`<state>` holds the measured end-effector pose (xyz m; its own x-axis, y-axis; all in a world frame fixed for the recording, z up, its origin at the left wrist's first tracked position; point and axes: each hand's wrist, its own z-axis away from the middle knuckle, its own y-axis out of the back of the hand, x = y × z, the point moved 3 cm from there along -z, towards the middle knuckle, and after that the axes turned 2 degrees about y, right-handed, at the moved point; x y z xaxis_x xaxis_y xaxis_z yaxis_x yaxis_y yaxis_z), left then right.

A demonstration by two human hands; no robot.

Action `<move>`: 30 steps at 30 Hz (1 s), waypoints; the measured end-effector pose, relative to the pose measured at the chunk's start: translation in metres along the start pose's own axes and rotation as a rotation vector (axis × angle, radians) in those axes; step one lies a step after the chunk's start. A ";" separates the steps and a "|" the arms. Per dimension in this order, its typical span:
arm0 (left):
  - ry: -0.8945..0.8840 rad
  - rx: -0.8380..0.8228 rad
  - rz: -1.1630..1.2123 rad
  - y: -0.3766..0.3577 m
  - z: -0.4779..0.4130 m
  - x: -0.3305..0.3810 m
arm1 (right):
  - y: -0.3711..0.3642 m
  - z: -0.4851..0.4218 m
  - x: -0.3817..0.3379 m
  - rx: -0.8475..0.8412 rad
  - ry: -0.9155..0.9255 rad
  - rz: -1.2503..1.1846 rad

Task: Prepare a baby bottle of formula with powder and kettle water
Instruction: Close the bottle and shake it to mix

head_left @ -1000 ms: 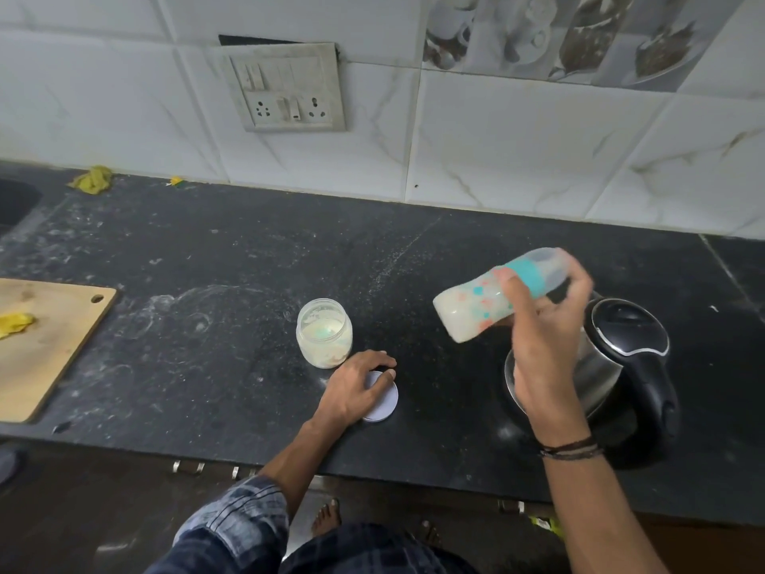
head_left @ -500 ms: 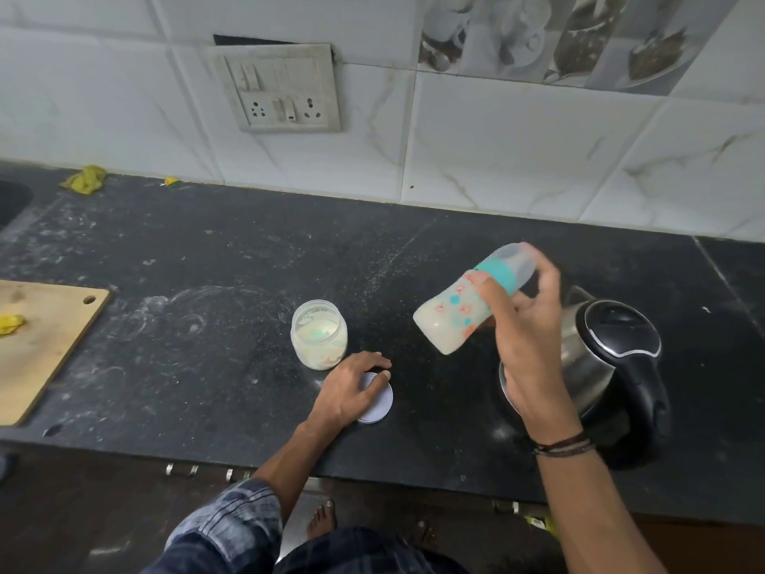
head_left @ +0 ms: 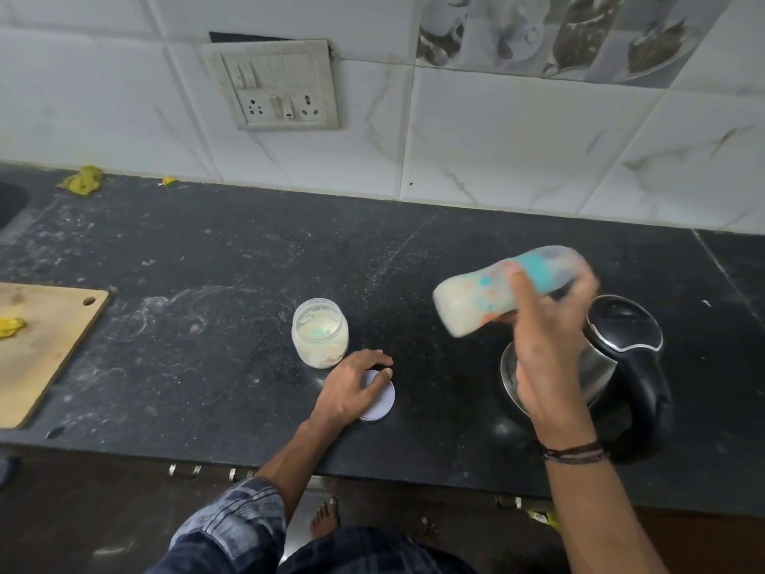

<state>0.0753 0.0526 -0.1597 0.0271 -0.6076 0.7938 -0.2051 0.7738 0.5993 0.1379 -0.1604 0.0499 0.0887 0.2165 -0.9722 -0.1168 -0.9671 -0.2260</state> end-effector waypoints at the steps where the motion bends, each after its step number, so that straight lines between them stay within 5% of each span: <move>1: -0.003 0.000 0.000 0.000 0.000 -0.001 | -0.001 0.001 0.002 -0.064 -0.017 0.046; 6: -0.005 -0.003 0.010 0.000 0.000 0.001 | 0.005 -0.001 -0.005 0.112 0.039 -0.110; 10: -0.005 0.001 0.010 0.000 0.000 0.000 | -0.003 0.004 -0.002 -0.091 -0.013 0.042; 14: 0.000 -0.005 0.018 0.001 0.000 0.003 | 0.003 -0.001 -0.006 0.078 0.018 -0.117; 18: -0.006 -0.001 0.011 0.001 0.001 0.001 | -0.003 -0.001 -0.002 -0.080 -0.023 0.024; 22: 0.004 -0.010 0.016 0.001 0.000 0.003 | 0.005 -0.005 -0.010 0.101 0.053 -0.128; 27: 0.001 -0.014 0.010 0.002 0.001 0.002 | -0.004 0.000 -0.004 -0.102 0.002 0.017; 30: 0.004 -0.012 0.022 0.001 0.000 0.004 | 0.002 -0.003 -0.008 0.092 0.057 -0.130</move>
<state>0.0753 0.0514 -0.1560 0.0263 -0.5896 0.8072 -0.1936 0.7892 0.5828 0.1401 -0.1642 0.0571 0.1646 0.3288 -0.9300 -0.1904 -0.9145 -0.3570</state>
